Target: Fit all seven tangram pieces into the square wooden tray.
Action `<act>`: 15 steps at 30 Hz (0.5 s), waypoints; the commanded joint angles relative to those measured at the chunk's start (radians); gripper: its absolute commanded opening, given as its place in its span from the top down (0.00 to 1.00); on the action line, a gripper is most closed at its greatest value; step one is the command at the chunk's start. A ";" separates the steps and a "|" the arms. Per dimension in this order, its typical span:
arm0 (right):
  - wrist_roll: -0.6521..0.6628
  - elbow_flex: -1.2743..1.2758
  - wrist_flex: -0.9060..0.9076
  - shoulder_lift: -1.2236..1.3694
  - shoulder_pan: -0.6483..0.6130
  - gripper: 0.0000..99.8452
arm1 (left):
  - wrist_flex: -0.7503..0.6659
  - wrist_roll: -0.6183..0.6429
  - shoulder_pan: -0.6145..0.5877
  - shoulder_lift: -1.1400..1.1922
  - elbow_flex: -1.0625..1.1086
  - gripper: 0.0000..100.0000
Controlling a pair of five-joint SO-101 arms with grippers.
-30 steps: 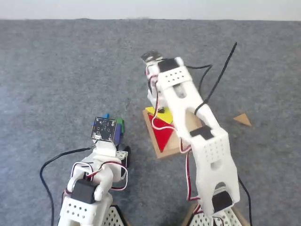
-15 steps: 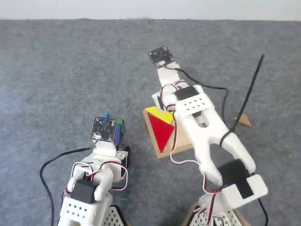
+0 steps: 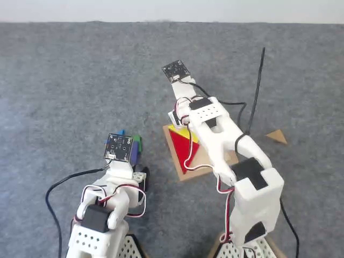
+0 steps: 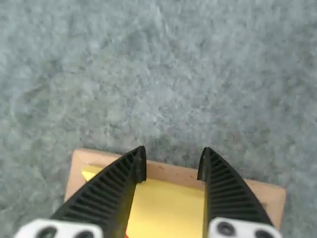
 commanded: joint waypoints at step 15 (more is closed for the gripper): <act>0.058 0.259 -0.024 -0.298 0.081 0.82 | 0.002 0.006 0.002 -0.017 -0.012 0.89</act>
